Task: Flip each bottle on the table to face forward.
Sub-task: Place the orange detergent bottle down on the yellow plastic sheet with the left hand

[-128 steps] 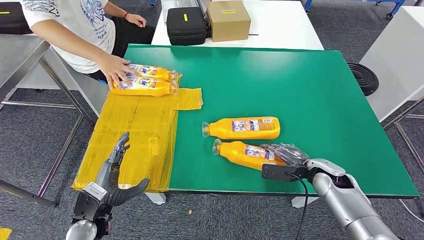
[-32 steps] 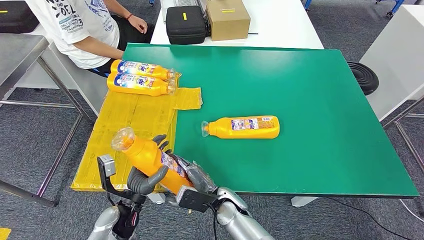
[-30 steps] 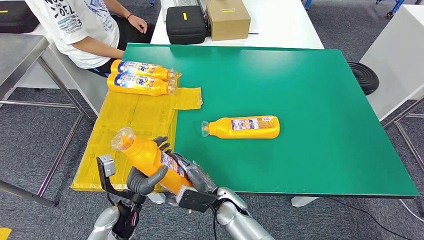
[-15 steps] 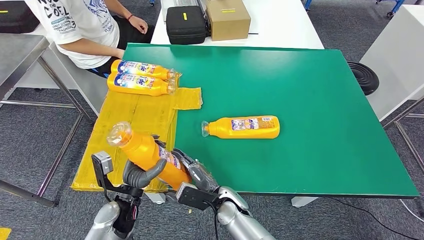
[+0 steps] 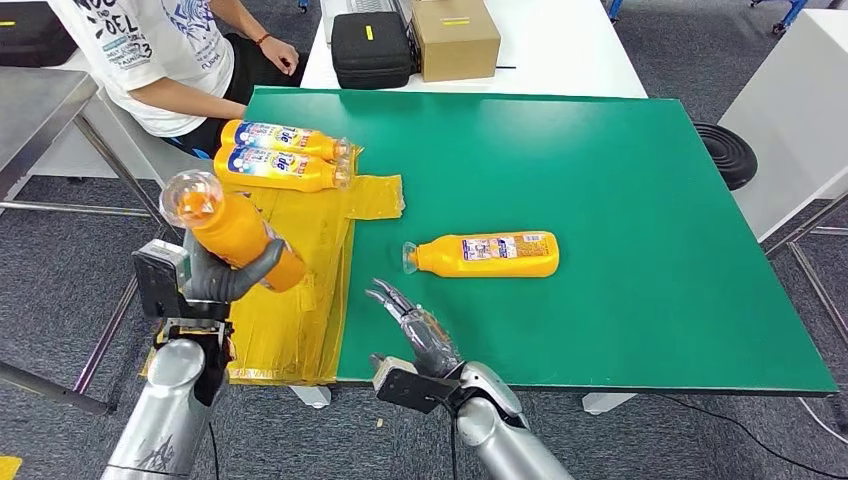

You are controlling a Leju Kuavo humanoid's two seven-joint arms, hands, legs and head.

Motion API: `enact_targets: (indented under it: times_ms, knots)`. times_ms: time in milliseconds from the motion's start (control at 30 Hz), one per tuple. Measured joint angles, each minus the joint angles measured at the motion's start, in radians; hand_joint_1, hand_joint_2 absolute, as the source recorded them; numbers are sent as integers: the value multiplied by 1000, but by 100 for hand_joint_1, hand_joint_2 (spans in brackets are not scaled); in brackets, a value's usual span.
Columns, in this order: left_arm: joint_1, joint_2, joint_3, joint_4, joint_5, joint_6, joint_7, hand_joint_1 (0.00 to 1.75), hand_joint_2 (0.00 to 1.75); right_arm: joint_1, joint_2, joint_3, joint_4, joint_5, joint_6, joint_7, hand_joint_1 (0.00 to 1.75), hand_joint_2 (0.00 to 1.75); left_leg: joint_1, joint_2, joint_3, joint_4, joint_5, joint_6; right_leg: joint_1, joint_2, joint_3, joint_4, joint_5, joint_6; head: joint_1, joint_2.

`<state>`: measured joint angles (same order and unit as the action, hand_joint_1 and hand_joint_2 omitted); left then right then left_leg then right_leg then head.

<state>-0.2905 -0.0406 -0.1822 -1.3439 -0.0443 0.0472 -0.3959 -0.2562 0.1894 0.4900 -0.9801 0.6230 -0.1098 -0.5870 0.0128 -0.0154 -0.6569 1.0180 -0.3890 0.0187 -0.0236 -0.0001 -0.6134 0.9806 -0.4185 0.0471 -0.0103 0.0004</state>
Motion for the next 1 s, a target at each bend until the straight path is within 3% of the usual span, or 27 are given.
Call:
enact_targets:
  times_ms: [333, 467, 567, 800, 1000]
  knots:
    - [-28, 19, 10, 0, -32, 9, 3, 175, 175, 13, -26, -7, -63, 5, 1, 5, 0, 0, 0, 0, 0, 0, 0, 0, 0, 0, -1, 0, 0, 0, 0, 0]
    - [-79, 52, 1, 18, -215, 25, 46, 175, 175, 28, -44, -15, -111, 43, -18, 25, 0, 0, 0, 0, 0, 0, 0, 0, 0, 0, -1, 0, 0, 0, 0, 0]
    - [-165, 107, -30, 69, -354, -44, 79, 175, 175, 44, -64, -40, -178, 59, -12, 39, 0, 0, 0, 0, 0, 0, 1, -1, 0, 0, -1, 0, 1, 0, 0, 0]
    - [-349, 258, -199, 265, -553, -275, 88, 174, 175, 59, -97, -143, -303, 78, -17, 45, 0, 0, 0, 4, 0, 0, 2, -1, 0, 2, -2, 0, 3, -2, 0, 0]
    - [-454, 319, -403, 422, -682, -357, 108, 175, 175, 80, -116, -217, -374, 99, -25, 52, 0, 0, 0, 4, 0, 0, 2, -1, 0, 2, -2, 1, 3, -2, 0, 0]
